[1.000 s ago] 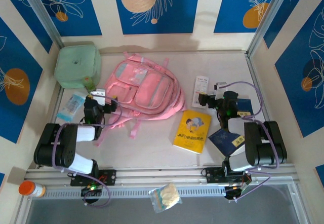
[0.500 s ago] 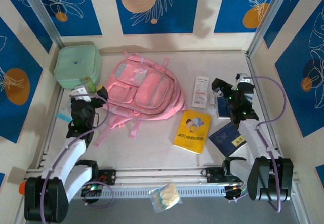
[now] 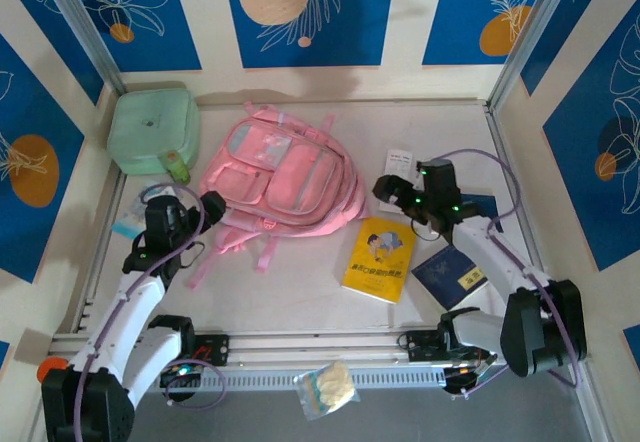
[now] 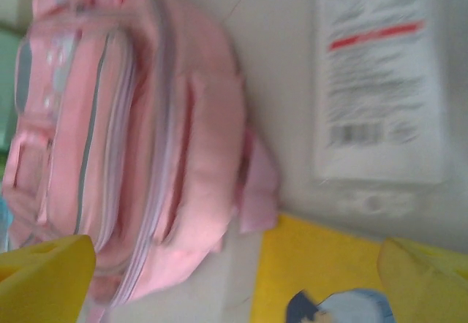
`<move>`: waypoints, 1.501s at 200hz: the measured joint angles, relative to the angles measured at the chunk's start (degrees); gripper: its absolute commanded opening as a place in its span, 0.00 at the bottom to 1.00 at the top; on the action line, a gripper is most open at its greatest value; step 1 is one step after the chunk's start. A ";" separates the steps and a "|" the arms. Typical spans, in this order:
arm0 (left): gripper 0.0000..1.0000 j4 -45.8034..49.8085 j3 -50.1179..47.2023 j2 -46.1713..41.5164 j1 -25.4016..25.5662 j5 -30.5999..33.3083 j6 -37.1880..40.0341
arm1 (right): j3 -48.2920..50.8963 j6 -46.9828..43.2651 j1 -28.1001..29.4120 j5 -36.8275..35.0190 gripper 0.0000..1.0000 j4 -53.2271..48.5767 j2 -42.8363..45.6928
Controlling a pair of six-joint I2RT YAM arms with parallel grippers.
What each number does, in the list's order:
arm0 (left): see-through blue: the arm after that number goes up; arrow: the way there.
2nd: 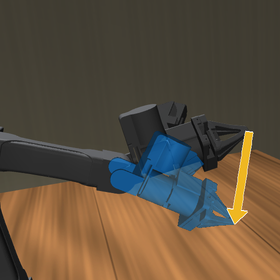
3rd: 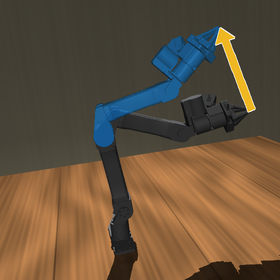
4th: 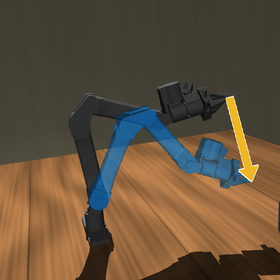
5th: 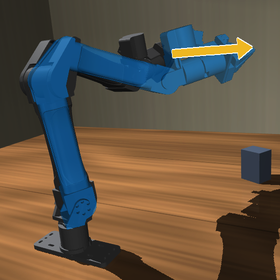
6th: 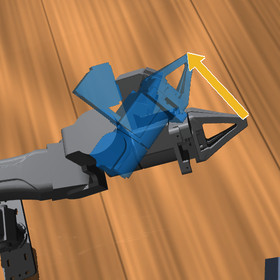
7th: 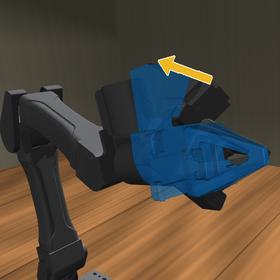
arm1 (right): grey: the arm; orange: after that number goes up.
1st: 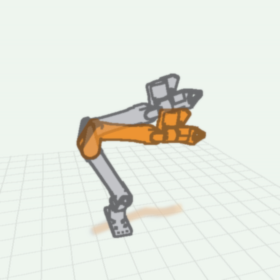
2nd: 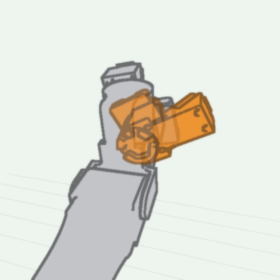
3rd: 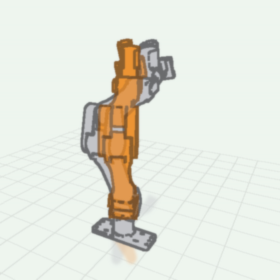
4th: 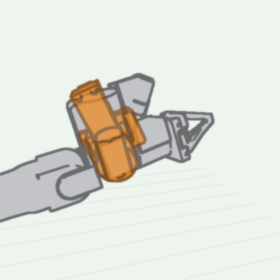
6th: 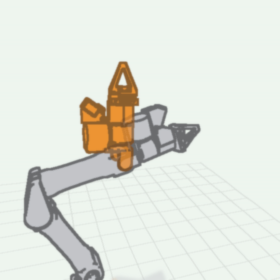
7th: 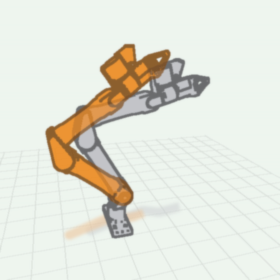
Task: Pack the student bag
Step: Rotate the student bag at the center of the table.
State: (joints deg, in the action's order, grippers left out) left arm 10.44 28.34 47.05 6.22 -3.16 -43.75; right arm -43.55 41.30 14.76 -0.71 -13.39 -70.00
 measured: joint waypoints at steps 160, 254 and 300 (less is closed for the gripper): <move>0.99 -4.96 -4.66 13.64 19.47 -3.65 -13.29 | -30.05 3.82 13.05 -8.81 0.81 -14.69 -31.74; 0.99 -20.06 1.62 32.04 20.92 -1.49 -14.27 | -34.80 -1.55 9.49 -5.90 0.00 -15.17 -39.32; 1.00 -20.68 8.02 39.50 19.74 -0.61 -12.11 | -32.72 -2.86 10.19 -2.45 0.00 -13.99 -35.89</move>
State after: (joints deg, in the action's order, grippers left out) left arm -10.24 36.36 86.54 25.96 -3.77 -55.86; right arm -76.27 38.44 24.95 -3.16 -27.38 -105.89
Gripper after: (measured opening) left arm 0.994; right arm 0.051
